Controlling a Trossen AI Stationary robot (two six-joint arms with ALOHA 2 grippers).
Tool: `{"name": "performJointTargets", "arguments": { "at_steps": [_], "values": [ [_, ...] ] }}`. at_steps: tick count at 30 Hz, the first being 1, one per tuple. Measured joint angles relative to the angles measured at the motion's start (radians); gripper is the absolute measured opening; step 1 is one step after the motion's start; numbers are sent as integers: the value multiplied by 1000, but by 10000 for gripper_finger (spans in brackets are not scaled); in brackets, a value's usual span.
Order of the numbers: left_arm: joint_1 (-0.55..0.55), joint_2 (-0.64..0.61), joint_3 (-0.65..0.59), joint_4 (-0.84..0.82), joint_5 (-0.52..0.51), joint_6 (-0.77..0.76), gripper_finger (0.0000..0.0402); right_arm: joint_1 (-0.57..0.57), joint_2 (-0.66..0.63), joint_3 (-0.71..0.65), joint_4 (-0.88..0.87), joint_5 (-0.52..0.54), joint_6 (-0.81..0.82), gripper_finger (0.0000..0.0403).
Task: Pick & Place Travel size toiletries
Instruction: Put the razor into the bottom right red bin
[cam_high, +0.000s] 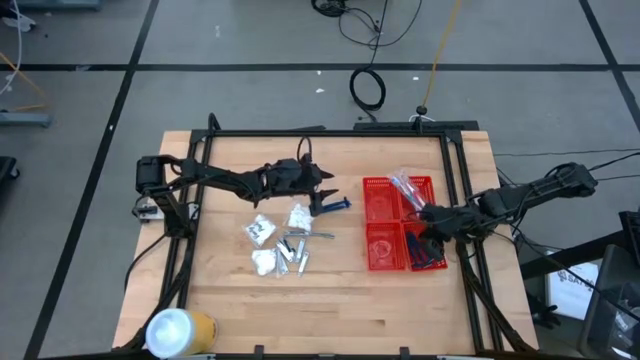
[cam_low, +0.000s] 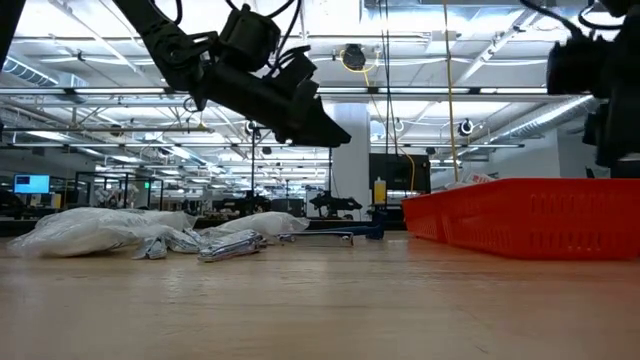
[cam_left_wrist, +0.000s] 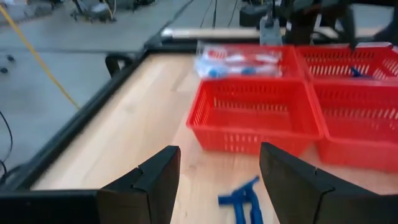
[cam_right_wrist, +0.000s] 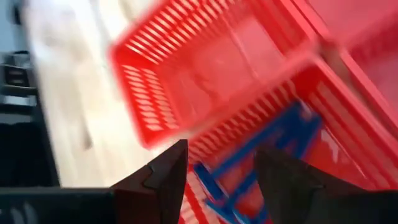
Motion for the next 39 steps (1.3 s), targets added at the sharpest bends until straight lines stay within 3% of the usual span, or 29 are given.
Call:
{"name": "performJointTargets", "arguments": {
  "at_steps": [6,15,21,27,33,39],
  "values": [
    [-18,1,0,-161,23,-29,214,-9,0,0,183,38,-200,162],
    [-143,10,0,-197,3,25,214,-64,0,0,446,282,-658,161],
    [-131,51,18,-223,-77,-4,214,-117,4,0,639,285,-861,160],
    [-125,179,170,-394,-70,3,214,-145,36,-39,853,282,-953,157],
    [-125,273,308,-548,-53,47,214,-147,57,-64,883,281,-951,155],
    [-118,337,364,-604,-34,46,213,-147,56,-91,891,282,-944,155]
  ]
}}
